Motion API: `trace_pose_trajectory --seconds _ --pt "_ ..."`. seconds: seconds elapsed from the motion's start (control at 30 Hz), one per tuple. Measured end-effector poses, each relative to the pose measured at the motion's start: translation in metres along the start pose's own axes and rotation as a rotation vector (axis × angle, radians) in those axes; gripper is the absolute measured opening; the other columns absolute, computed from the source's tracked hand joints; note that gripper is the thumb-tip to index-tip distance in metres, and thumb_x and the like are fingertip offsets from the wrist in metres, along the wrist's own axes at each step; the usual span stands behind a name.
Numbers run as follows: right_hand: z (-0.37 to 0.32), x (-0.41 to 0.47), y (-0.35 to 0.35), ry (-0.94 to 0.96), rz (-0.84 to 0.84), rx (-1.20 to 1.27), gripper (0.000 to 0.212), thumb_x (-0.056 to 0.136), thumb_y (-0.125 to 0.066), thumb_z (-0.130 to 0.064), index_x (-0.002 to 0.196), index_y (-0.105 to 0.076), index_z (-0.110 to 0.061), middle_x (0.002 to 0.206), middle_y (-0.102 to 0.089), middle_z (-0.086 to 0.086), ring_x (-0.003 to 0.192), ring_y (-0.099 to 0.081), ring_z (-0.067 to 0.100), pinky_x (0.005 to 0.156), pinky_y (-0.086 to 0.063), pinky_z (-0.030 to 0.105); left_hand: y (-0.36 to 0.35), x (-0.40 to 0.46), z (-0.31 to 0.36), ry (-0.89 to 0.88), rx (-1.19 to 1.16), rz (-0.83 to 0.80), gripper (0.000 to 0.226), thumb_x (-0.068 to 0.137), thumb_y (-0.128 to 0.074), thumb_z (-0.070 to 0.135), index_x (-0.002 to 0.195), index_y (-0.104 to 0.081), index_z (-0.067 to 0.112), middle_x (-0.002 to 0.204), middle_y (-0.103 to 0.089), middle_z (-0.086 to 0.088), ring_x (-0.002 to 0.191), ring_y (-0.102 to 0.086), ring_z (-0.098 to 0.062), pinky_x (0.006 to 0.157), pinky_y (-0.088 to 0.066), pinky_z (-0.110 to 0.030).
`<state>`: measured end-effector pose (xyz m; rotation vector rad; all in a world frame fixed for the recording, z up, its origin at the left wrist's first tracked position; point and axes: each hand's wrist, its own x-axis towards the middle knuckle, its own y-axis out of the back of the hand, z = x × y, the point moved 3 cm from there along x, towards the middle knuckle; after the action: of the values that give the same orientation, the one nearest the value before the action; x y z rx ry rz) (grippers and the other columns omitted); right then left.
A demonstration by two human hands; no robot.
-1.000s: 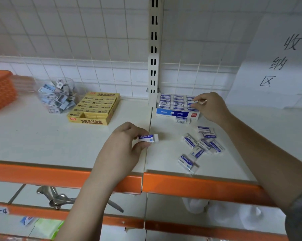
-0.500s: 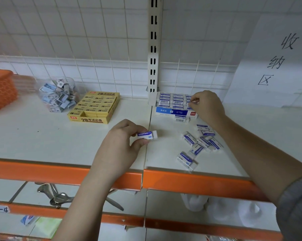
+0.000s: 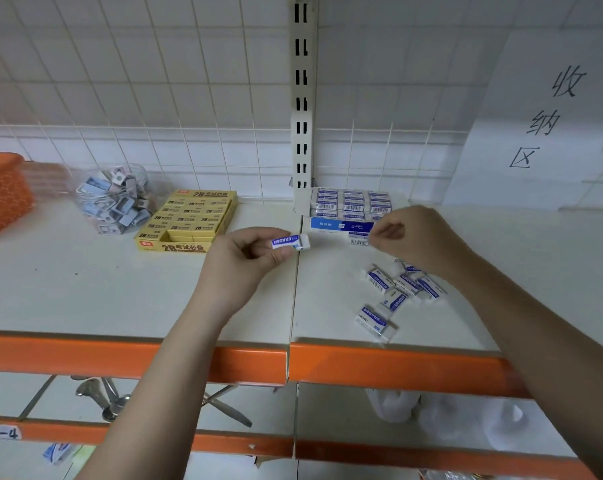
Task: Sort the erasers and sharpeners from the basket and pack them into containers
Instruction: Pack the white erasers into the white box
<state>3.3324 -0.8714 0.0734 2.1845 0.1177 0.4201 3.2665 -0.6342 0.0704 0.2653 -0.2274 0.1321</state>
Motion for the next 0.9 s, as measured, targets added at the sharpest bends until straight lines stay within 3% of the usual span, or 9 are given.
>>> trace_pose_trajectory --seconds 0.17,0.27,0.37,0.43,0.6,0.7,0.8,0.9 --pt "-0.009 -0.038 -0.006 -0.131 -0.192 -0.030 0.023 0.070 -0.080 -0.039 0.085 -0.069 -0.025 0.078 -0.064 -0.013 0.069 -0.059 -0.002 0.067 -0.045 0.018 -0.006 0.040 -0.008 0.159 -0.228 -0.058 0.025 0.082 -0.066 0.000 0.099 -0.067 0.018 0.085 -0.063 -0.004 0.079 -0.059 -0.013 0.082 -0.053 -0.021" --pt "-0.012 -0.048 -0.010 -0.167 -0.178 -0.088 0.031 0.069 -0.081 -0.039 0.095 -0.068 -0.026 0.081 -0.059 -0.012 0.076 -0.059 0.007 0.073 -0.049 0.027 -0.013 0.067 -0.005 0.192 -0.298 -0.079 0.025 0.082 -0.065 -0.003 0.101 -0.064 0.013 0.081 -0.063 -0.004 0.075 -0.061 -0.011 0.080 -0.054 -0.019" --pt "-0.014 -0.052 -0.014 -0.177 -0.119 -0.109 0.030 0.074 -0.078 -0.032 0.101 -0.067 -0.024 0.079 -0.056 -0.013 0.077 -0.057 0.011 0.073 -0.049 0.028 -0.021 0.092 0.000 0.188 -0.250 -0.105 0.016 0.080 -0.069 0.000 0.090 -0.063 0.012 0.082 -0.066 -0.006 0.073 -0.063 -0.010 0.079 -0.054 -0.019" --pt "-0.013 -0.053 -0.015 -0.194 -0.075 -0.084 0.026 0.077 -0.074 -0.025 0.102 -0.068 -0.023 0.080 -0.057 -0.013 0.073 -0.056 0.007 0.068 -0.046 0.024 -0.027 0.109 0.001 0.169 -0.168 -0.124 0.014 0.079 -0.071 0.003 0.090 -0.065 0.009 0.082 -0.067 -0.003 0.072 -0.064 -0.008 0.076 -0.054 -0.018" --pt "-0.009 -0.059 -0.001 -0.243 0.126 0.066 0.013 0.078 -0.071 -0.020 0.089 -0.069 -0.025 0.075 -0.062 -0.018 0.063 -0.057 -0.006 0.058 -0.039 0.007 -0.040 0.143 0.001 0.056 0.077 -0.265 0.023 0.083 -0.068 0.008 0.106 -0.068 0.013 0.101 -0.067 -0.008 0.091 -0.061 -0.016 0.091 -0.050 -0.027" --pt "-0.004 -0.065 0.008 -0.267 0.222 0.156 0.015 0.077 -0.072 -0.018 0.081 -0.066 -0.031 0.077 -0.064 -0.016 0.057 -0.056 -0.011 0.055 -0.039 0.002 -0.052 0.152 0.005 -0.031 0.340 -0.415 0.021 0.086 -0.065 0.009 0.107 -0.070 0.012 0.100 -0.067 -0.002 0.084 -0.059 -0.009 0.083 -0.049 -0.021" --pt "-0.001 -0.070 0.011 -0.283 0.250 0.192 0.016 0.077 -0.071 -0.018 0.081 -0.066 -0.033 0.080 -0.067 -0.013 0.054 -0.055 -0.007 0.054 -0.040 0.004 -0.064 0.156 0.007 -0.077 0.537 -0.553 0.020 0.091 -0.059 0.009 0.106 -0.071 0.012 0.103 -0.069 -0.002 0.089 -0.058 -0.010 0.080 -0.050 -0.024" --pt "0.001 -0.074 0.014 -0.297 0.262 0.211 0.017 0.077 -0.071 -0.016 0.082 -0.067 -0.032 0.078 -0.067 -0.014 0.054 -0.054 -0.005 0.055 -0.041 0.008 -0.073 0.153 0.010 -0.107 0.640 -0.653 0.019 0.092 -0.056 0.012 0.104 -0.072 0.013 0.100 -0.069 -0.002 0.081 -0.058 -0.008 0.059 -0.045 -0.018"
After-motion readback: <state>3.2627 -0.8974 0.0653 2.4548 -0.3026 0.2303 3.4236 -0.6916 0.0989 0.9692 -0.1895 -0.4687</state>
